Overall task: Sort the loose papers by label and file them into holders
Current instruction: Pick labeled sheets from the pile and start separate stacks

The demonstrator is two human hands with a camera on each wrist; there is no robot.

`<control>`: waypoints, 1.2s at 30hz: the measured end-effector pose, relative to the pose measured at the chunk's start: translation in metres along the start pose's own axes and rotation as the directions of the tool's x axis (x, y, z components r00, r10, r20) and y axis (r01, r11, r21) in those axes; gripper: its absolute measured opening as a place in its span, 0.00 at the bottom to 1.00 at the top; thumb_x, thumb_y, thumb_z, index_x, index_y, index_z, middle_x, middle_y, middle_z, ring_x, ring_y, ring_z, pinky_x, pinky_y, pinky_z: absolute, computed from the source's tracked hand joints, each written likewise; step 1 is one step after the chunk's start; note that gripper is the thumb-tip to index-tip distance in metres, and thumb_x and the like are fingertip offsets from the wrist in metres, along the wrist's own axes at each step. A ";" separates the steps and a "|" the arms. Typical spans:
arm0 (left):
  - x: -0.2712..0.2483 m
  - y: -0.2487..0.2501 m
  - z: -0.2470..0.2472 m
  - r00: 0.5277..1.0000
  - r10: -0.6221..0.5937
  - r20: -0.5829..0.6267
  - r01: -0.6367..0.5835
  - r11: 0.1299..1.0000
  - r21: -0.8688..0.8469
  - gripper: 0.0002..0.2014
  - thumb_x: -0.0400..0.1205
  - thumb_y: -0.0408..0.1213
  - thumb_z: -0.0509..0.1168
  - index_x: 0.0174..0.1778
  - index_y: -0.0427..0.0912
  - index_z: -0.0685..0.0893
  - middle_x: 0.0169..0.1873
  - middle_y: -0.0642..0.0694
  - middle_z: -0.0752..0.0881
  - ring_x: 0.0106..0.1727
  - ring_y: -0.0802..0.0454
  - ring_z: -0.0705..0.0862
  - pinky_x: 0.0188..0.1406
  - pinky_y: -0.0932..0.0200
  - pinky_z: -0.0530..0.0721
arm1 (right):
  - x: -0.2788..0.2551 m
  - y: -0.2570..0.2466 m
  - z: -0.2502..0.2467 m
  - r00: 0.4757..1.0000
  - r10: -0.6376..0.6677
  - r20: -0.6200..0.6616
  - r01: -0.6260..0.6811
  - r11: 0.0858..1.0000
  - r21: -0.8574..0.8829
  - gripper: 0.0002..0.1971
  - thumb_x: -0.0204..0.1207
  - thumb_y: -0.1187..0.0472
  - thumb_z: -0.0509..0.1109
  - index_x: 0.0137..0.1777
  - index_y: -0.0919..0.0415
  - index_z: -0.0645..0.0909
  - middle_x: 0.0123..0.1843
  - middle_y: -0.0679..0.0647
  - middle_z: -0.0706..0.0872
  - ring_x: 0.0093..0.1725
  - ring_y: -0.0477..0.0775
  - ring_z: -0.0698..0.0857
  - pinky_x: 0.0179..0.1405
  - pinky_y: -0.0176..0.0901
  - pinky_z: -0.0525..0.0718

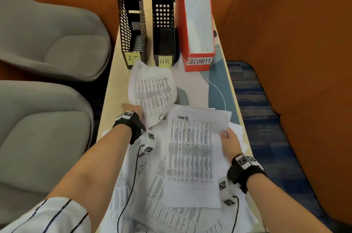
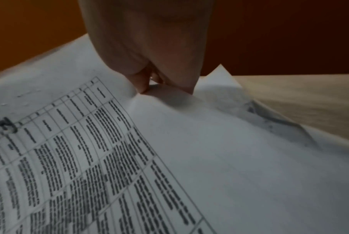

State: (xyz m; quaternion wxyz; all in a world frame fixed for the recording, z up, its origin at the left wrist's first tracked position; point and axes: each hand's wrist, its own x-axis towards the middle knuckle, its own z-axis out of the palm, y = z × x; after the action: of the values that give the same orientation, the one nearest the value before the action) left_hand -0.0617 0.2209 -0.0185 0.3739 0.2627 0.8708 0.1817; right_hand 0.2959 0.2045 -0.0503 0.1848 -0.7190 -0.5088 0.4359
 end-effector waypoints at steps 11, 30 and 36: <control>-0.141 -0.048 0.063 0.717 0.479 0.507 -0.287 0.865 -0.411 0.24 0.86 0.50 0.53 0.79 0.50 0.64 0.73 0.55 0.74 0.75 0.53 0.72 0.73 0.55 0.68 | -0.014 -0.002 -0.001 0.994 0.074 0.082 -0.056 0.977 -0.205 0.13 0.80 0.62 0.66 0.63 0.64 0.76 0.59 0.61 0.79 0.63 0.62 0.77 0.58 0.46 0.73; -0.149 -0.073 0.103 0.803 0.173 0.571 0.227 0.796 -0.560 0.38 0.75 0.71 0.50 0.70 0.46 0.79 0.60 0.38 0.87 0.63 0.43 0.85 0.71 0.44 0.77 | -0.046 -0.016 0.095 0.927 -0.151 0.342 0.131 0.988 0.080 0.34 0.61 0.34 0.77 0.63 0.54 0.81 0.62 0.56 0.84 0.58 0.50 0.86 0.56 0.51 0.89; -0.151 -0.077 0.101 0.807 0.191 0.559 0.320 0.654 -0.685 0.23 0.87 0.53 0.50 0.69 0.43 0.78 0.66 0.40 0.83 0.65 0.44 0.83 0.67 0.45 0.78 | -0.041 -0.002 0.073 0.925 0.100 0.365 -0.263 0.864 0.430 0.23 0.74 0.55 0.71 0.69 0.57 0.79 0.67 0.56 0.84 0.66 0.61 0.82 0.72 0.61 0.76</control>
State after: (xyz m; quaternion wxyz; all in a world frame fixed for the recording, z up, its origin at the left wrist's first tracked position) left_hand 0.0772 0.0823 -0.0403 0.7040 0.0930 0.5644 0.4209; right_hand 0.2311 0.1551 -0.0714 0.2233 -0.6142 -0.3401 0.6762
